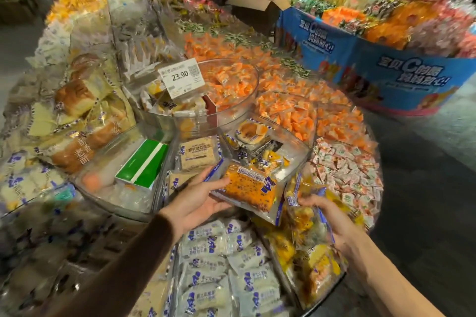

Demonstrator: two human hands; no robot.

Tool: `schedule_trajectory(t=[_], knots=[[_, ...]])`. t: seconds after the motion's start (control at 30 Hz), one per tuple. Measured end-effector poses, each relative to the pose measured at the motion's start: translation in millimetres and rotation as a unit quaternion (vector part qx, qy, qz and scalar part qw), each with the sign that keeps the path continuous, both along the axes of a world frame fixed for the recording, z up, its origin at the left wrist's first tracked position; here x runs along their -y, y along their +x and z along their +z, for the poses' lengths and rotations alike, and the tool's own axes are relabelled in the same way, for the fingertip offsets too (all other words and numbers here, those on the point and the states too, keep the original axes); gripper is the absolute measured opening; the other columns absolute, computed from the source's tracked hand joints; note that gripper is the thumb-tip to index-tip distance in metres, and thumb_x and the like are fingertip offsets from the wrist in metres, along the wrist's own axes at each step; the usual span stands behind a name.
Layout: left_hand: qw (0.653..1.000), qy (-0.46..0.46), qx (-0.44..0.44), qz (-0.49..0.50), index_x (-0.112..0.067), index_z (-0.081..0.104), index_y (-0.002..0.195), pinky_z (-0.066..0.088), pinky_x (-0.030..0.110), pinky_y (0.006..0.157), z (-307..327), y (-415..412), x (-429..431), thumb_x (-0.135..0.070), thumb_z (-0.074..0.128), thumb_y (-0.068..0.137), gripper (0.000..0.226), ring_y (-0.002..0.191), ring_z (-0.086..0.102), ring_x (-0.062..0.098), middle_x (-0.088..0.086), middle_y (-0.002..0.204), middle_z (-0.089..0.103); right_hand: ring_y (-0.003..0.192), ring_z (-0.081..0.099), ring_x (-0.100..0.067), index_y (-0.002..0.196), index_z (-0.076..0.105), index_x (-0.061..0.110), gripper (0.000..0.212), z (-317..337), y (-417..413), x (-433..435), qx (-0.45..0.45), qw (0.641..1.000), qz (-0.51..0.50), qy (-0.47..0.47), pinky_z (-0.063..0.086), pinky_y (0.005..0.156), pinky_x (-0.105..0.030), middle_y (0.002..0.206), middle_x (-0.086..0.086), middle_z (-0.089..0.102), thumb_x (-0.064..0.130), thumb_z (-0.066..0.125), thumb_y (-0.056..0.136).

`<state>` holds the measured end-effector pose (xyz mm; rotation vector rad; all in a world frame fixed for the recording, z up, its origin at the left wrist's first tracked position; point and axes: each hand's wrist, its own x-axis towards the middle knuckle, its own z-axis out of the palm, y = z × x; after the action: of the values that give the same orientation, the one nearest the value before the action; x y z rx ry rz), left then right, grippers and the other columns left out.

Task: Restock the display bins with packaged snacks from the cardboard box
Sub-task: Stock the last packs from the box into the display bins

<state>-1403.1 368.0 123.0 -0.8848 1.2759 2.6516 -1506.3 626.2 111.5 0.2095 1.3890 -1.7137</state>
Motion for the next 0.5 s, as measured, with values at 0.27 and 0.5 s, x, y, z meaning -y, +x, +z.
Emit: schedule_trajectory(t=[0.27,0.5], knots=[[0.978,-0.199,0.002,-0.063,-0.042,0.050,0.138,0.063,0.040,0.072,3,-31,-59,-0.011,0.064,0.093,0.057,0.088,0.075,0.029,-0.004,0.148,0.036,0.062,0.069,-0.027,0.078,0.079,0.007,0.022,11,-57,-12,-0.002,1.000,0.009,-0.011,0.057,0.054,-0.032,0.076,-0.012,0.073,0.009,0.074,0.056],[0.944,-0.308,-0.001,-0.119,-0.026,0.069,0.107,0.059,0.026,0.057,4,-61,-73,-0.004,0.069,0.089,0.029,0.074,0.072,0.018,0.011,0.128,0.061,0.127,0.051,-0.042,0.123,0.062,0.006,0.028,49,-82,-20,-0.041,0.998,0.022,0.030,0.049,0.081,-0.041,0.134,-0.019,0.059,0.006,0.049,0.098]])
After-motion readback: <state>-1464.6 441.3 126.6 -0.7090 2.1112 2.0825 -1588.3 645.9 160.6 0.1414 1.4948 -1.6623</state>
